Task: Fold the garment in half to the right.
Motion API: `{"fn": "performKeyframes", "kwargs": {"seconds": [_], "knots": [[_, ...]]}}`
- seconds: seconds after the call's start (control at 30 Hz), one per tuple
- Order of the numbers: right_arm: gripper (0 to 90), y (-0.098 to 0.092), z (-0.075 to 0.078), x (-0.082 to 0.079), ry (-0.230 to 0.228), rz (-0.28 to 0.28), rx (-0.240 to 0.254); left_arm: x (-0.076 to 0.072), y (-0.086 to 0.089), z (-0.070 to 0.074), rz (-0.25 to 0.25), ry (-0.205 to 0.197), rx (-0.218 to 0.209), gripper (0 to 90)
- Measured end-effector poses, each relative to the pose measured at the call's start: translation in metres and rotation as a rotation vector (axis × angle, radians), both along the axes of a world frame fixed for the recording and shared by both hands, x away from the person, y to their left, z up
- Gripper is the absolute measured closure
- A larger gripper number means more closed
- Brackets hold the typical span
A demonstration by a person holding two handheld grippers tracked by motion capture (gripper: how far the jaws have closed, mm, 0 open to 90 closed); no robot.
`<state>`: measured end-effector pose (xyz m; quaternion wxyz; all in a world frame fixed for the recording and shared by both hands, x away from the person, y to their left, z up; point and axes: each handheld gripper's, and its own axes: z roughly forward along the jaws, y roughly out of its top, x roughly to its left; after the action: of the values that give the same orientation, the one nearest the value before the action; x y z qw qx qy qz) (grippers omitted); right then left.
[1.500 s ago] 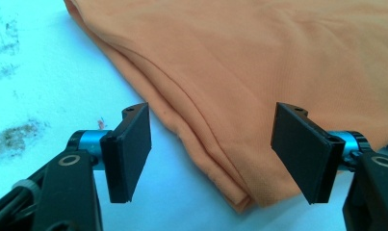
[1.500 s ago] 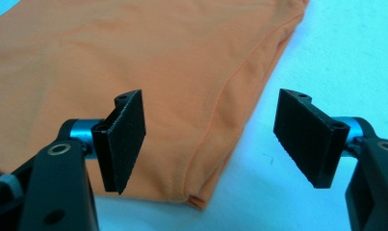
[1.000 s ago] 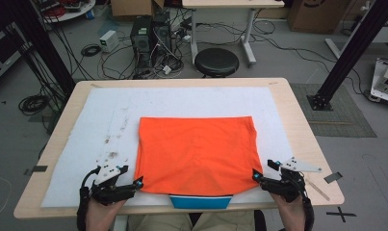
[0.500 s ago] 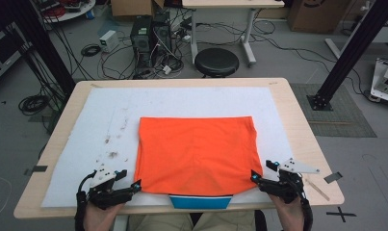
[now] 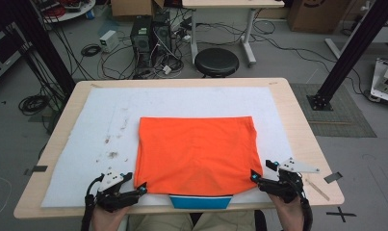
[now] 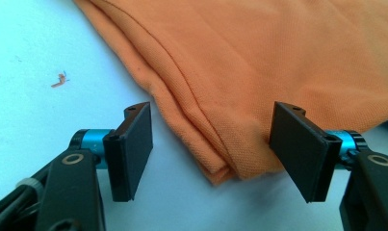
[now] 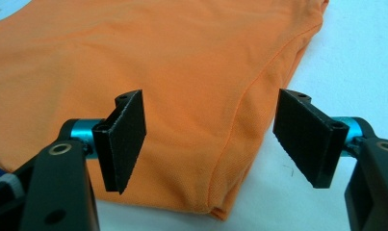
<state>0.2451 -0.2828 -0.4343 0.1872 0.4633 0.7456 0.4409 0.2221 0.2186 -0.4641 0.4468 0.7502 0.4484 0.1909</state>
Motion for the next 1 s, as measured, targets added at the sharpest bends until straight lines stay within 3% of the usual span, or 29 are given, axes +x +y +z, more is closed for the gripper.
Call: {"fn": "performKeyframes", "kwargs": {"seconds": [0.2,0.33,0.73,1.0], "knots": [[27.9,0.001,0.001,-0.001,-0.005,0.001,0.002,-0.004,-0.006,-0.005,0.008,-0.061,0.036,33.3],[27.9,0.001,0.001,0.0,-0.008,0.005,-0.003,-0.006,-0.003,-0.009,-0.003,-0.09,0.02,34.9],[27.9,0.0,0.005,0.008,-0.009,-0.002,-0.003,-0.009,-0.001,-0.012,-0.034,-0.11,-0.003,50.5],[27.2,0.018,0.01,0.023,-0.024,0.072,0.027,-0.011,0.0,-0.013,-0.054,-0.119,-0.018,67.5]]}}
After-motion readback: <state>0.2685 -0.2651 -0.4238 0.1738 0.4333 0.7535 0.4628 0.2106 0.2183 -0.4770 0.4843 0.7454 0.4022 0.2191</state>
